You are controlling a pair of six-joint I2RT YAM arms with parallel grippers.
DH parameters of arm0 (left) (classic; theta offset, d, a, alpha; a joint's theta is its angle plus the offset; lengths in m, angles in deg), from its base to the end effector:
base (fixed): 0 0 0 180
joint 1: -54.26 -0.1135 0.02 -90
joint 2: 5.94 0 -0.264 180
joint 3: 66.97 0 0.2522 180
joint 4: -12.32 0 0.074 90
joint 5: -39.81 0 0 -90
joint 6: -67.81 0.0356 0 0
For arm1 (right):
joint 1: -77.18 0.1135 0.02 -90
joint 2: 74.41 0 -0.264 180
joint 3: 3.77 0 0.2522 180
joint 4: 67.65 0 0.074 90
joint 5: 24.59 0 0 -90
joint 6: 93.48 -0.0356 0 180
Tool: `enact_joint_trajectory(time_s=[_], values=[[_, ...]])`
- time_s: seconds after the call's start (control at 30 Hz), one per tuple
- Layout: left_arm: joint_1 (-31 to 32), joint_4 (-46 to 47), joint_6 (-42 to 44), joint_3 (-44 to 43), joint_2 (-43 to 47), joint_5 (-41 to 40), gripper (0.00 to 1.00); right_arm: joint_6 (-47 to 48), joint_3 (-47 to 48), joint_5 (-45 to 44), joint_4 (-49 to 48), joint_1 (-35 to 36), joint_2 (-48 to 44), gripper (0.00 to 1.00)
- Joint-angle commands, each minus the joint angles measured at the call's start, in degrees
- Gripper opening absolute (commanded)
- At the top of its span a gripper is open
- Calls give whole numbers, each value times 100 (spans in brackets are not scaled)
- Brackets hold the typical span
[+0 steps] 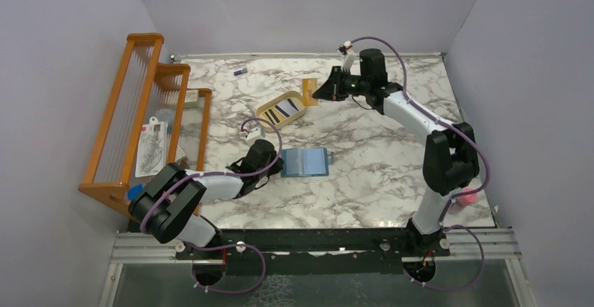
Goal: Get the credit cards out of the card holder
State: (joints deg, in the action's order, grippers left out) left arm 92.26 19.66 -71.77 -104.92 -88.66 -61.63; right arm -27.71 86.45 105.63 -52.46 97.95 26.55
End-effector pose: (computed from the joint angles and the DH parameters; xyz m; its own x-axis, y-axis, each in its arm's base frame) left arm 0.2030 -0.1496 0.1316 -0.6755 -0.4192 -0.6067 -0.0538 0.8485 -0.5264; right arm 0.3742 0.1665 0.2814 -0.7068 0.0671 -0.7042 -0.5743 0.5269 0.6266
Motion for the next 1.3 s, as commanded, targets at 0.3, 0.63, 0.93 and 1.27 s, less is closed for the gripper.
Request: enact_joint_trajectory(time_s=[0.3, 0.63, 0.93, 1.27], values=[[26, -303, 127, 265, 423, 195, 0, 1274, 3562, -532, 2114, 773, 2466, 1], [30, -520, 100, 368, 701, 140, 0, 1642, 4390, -836, 2467, 1169, 3392, 1], [27, -507, 133, 249, 525, 160, 0, 1648, 4879, -1069, 2531, 1368, 4003, 1], [26, -502, 151, 208, 411, 143, 0, 1507, 5281, -1122, 2597, 1391, 4394, 1]])
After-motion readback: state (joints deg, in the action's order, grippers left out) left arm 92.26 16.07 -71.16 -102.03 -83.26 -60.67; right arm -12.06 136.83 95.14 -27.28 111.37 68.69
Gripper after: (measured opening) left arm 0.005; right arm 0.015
